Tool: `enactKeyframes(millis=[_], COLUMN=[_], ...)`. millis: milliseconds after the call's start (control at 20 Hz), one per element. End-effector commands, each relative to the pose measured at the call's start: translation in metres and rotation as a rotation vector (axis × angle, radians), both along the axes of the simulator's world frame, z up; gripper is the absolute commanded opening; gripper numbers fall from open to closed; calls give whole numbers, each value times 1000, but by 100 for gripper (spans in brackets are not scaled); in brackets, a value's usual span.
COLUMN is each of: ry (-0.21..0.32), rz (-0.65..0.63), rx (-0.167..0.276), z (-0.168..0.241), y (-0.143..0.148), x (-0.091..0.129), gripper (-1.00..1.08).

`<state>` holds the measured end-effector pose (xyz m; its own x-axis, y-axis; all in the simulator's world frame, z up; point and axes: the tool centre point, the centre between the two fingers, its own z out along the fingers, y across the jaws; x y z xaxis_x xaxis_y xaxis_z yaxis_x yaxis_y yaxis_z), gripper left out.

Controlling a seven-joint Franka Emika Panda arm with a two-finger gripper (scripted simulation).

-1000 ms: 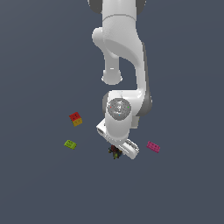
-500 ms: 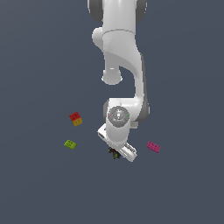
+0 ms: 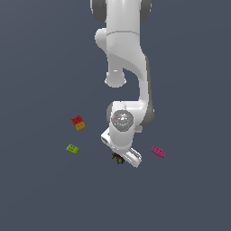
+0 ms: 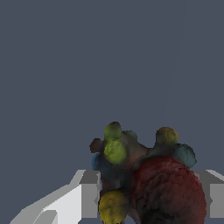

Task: Pick up a designated object from a clutter of objects.

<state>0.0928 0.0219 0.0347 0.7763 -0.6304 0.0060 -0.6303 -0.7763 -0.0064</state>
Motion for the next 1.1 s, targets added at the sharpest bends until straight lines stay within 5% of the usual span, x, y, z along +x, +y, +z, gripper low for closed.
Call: enactKeyframes(millis=[0,550,1050], ry=[9,1,3], rz=[-1,-1,-1], rx=[-1,0,0], z=[-5,30,124], y=[-1,3,13], x=[-3,-1,-4], gripper=[-100,-100,-100])
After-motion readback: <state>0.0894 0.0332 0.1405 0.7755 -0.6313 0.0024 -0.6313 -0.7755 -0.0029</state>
